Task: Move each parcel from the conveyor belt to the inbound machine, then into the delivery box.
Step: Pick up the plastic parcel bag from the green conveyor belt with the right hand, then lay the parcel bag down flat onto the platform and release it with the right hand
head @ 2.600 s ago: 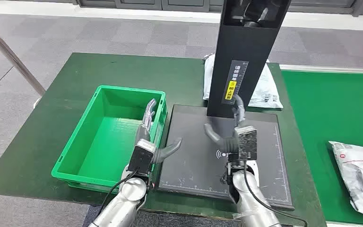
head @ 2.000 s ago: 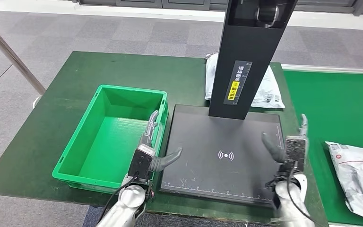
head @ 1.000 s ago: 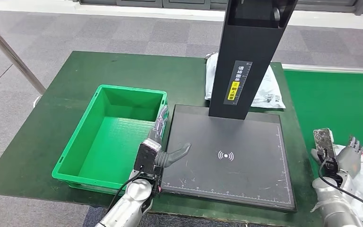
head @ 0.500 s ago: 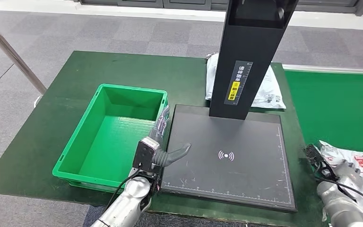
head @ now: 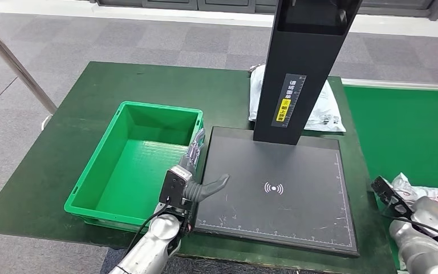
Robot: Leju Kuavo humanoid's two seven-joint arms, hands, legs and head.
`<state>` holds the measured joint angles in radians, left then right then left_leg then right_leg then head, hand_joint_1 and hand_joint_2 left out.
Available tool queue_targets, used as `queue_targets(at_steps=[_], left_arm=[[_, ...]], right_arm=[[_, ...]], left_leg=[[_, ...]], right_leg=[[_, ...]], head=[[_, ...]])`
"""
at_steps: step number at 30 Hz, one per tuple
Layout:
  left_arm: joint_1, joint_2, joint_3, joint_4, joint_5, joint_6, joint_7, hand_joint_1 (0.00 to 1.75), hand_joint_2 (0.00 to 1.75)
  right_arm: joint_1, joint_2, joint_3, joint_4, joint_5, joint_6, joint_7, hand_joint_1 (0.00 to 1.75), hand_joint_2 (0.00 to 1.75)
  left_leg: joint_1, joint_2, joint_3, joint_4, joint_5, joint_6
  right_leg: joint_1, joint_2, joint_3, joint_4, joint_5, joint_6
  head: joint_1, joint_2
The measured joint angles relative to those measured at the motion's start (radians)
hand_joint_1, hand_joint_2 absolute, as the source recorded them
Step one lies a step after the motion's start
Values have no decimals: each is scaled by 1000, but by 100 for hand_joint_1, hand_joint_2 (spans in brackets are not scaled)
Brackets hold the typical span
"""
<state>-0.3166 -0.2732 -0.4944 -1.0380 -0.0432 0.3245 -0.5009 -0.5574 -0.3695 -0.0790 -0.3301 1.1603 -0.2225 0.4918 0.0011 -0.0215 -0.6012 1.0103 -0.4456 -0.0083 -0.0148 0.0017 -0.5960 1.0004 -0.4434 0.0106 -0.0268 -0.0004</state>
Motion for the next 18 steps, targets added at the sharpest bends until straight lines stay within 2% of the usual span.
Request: queue_targets(at_steps=[4, 7, 12, 18], left_arm=[[6, 6, 0, -17, -7, 14, 10, 0, 175], [8, 8, 0, -23, -10, 22, 11, 0, 175], [11, 8, 0, -30, -14, 25, 12, 0, 175], [15, 9, 0, -35, -16, 28, 13, 0, 175]], right_arm=[[-2, 22, 0, -20, 20, -152, -111, 175, 175], [-6, 47, 0, -50, 15, -216, -180, 175, 175], [-15, 82, 0, -96, 7, -244, -217, 175, 175], [-17, 99, -2, -120, -8, -254, -243, 175, 175]], left_leg=[[0, 1, -1, 0, 0, 0], [0, 3, 0, 0, 0, 0], [0, -1, -1, 0, 2, -1], [0, -1, -2, 0, 2, -1]], right_leg=[[0, 1, -1, 1, 0, 0], [0, 3, -2, 1, 0, -1], [0, -1, -2, 2, 0, -1], [0, -1, -3, 1, 0, 0]], head=[[0, 0], [0, 0], [0, 0], [0, 0]])
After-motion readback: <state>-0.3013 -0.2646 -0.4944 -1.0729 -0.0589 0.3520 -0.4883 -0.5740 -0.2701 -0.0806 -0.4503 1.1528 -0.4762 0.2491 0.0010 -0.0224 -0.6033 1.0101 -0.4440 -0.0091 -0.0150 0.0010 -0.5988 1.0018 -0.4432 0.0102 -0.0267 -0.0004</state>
